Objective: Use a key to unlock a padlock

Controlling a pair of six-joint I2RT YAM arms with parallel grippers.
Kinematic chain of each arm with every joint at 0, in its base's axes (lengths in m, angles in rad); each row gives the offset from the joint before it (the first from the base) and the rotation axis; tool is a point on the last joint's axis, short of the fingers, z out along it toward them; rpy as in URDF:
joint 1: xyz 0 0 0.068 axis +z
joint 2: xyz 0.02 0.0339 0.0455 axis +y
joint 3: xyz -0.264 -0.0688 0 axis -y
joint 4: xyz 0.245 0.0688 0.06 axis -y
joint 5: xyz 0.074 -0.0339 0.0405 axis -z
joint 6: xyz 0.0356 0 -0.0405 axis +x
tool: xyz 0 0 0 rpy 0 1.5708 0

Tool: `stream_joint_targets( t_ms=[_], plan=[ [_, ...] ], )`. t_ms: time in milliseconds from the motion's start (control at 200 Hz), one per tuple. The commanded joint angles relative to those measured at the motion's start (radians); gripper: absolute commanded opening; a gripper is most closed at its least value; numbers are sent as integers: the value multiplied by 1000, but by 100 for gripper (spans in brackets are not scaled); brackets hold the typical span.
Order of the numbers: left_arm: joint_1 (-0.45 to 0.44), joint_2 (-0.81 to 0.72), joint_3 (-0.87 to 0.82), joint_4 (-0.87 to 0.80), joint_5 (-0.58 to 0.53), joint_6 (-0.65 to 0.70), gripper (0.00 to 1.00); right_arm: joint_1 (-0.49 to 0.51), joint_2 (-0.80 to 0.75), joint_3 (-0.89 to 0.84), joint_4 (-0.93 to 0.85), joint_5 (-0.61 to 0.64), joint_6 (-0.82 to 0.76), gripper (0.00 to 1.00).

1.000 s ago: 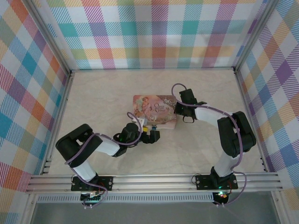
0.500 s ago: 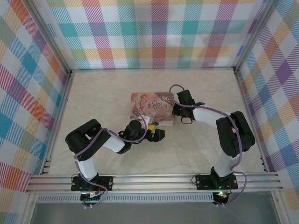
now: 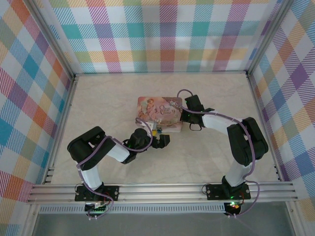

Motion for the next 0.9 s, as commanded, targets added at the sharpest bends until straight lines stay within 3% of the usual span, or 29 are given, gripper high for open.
stream_joint_targets(
  t_ms=[0, 145, 310, 530, 730, 895],
  plan=[
    [7, 10, 35, 36, -28, 37, 100, 15, -3, 10, 20, 7, 18, 0],
    [-2, 33, 72, 46, -25, 62, 100, 22, -2, 13, 21, 11, 18, 0],
    [11, 32, 89, 104, 117, 92, 99, 29, 3, 17, 17, 11, 18, 0],
    [69, 36, 96, 126, 223, 12, 92, 30, -1, 13, 17, 16, 19, 0],
    [125, 85, 72, 259, 319, -108, 85, 30, -8, 7, 19, 20, 17, 0],
    [132, 107, 77, 268, 330, -138, 82, 30, -10, 4, 20, 16, 17, 0]
  ],
)
